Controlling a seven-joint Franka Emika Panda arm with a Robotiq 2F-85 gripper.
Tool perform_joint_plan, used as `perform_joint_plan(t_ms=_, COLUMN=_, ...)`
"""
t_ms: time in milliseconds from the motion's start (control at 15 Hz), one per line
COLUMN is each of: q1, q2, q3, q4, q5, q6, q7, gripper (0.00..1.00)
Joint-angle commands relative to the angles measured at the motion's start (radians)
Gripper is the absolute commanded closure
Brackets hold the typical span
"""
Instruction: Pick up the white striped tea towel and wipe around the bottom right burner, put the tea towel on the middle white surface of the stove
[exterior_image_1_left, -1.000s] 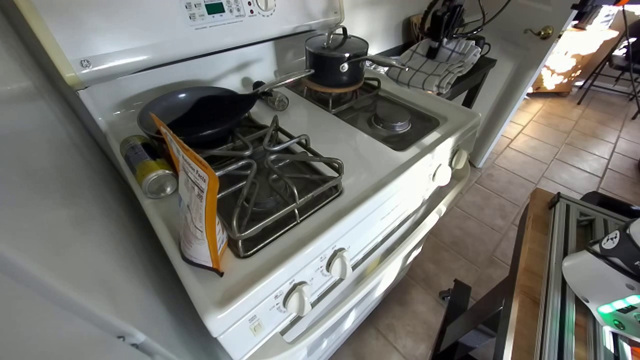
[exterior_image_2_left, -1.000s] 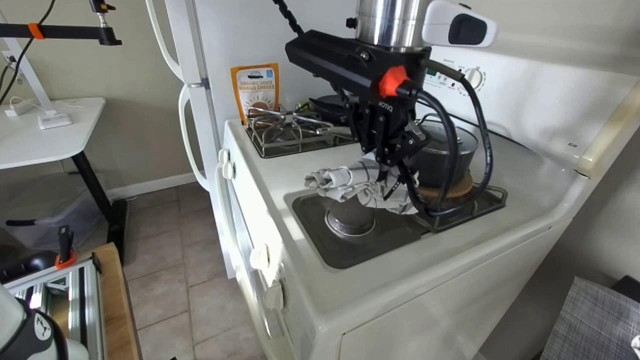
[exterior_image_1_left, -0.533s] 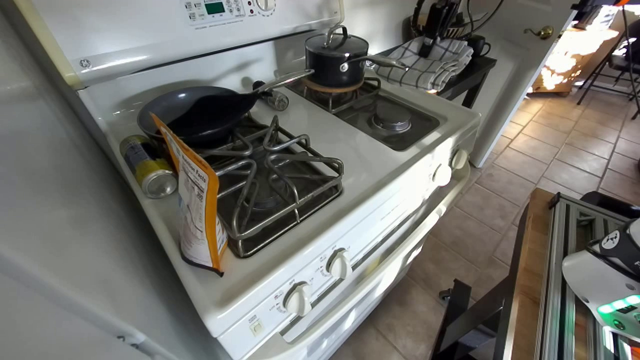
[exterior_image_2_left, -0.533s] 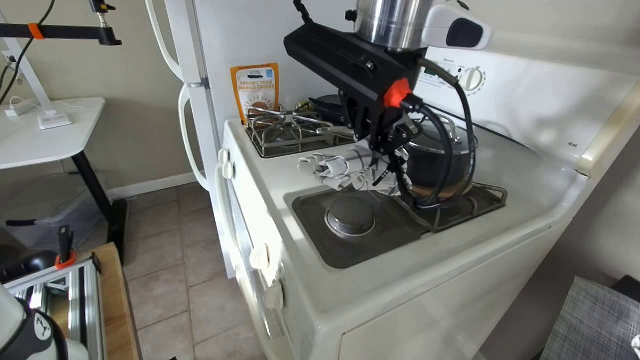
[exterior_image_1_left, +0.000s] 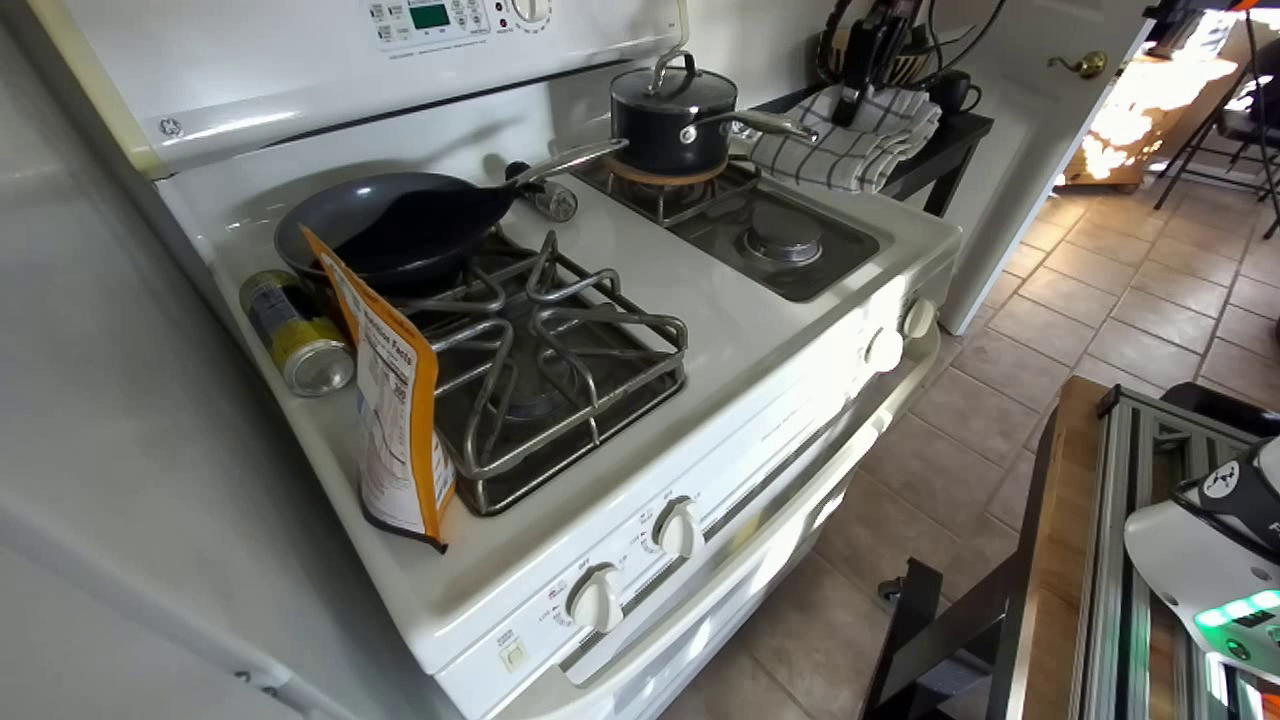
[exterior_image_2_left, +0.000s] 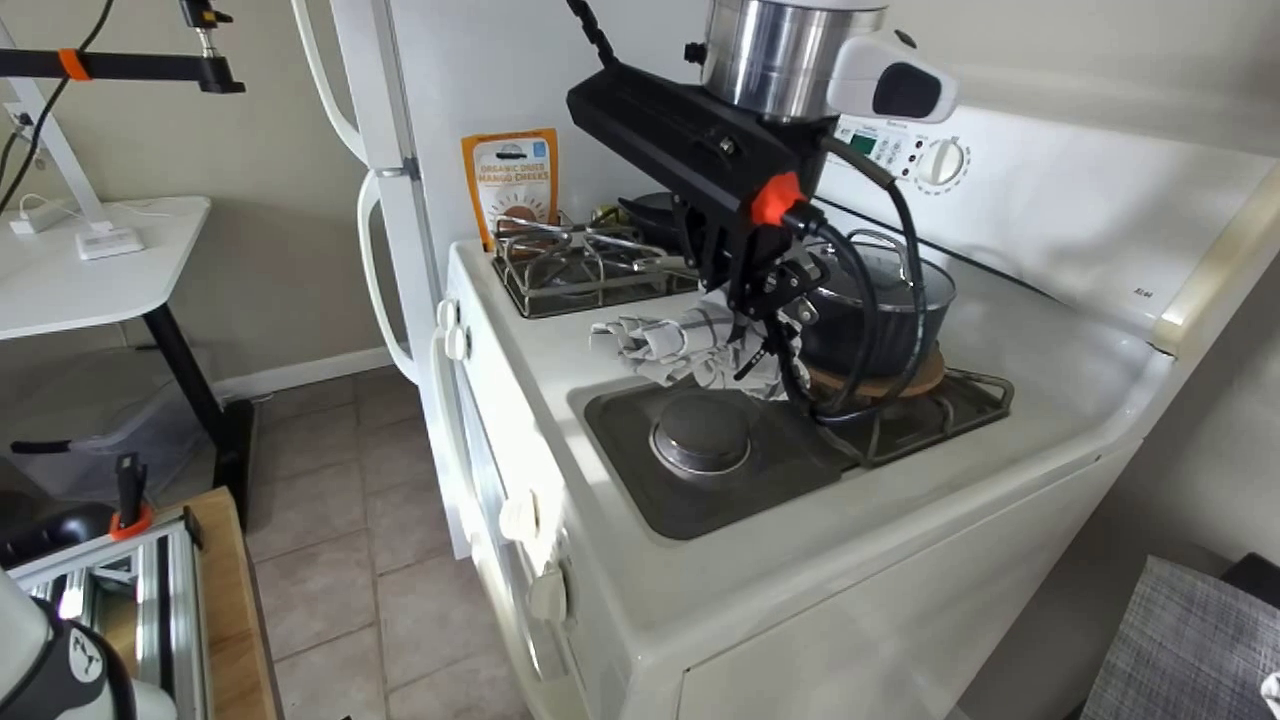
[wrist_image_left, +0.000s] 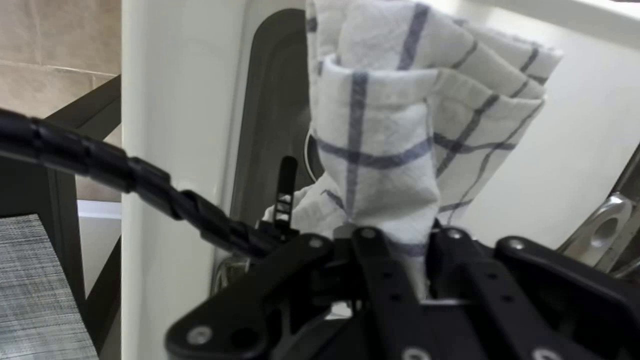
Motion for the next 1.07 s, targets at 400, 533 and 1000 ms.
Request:
perform_joint_plan(t_ms=400, q1=-0.043, q2=0.077, q3=-0.065, q4=-0.031, q5=0.005, q6=0.121, q7=-0.137, gripper=0.96)
perform_joint_plan(t_ms=533, q1=-0.037, q2=0.076, q3=-0.051, q4=-0.016, q5=-0.019, q6=0.095, q7=-0.089, gripper=0.86)
perform_joint_plan(t_ms=1000, q1=-0.03, q2=0.077, q3=-0.045, q4=-0.062, q5=0.011, q6=0.181, q7=-0.129, gripper=0.96)
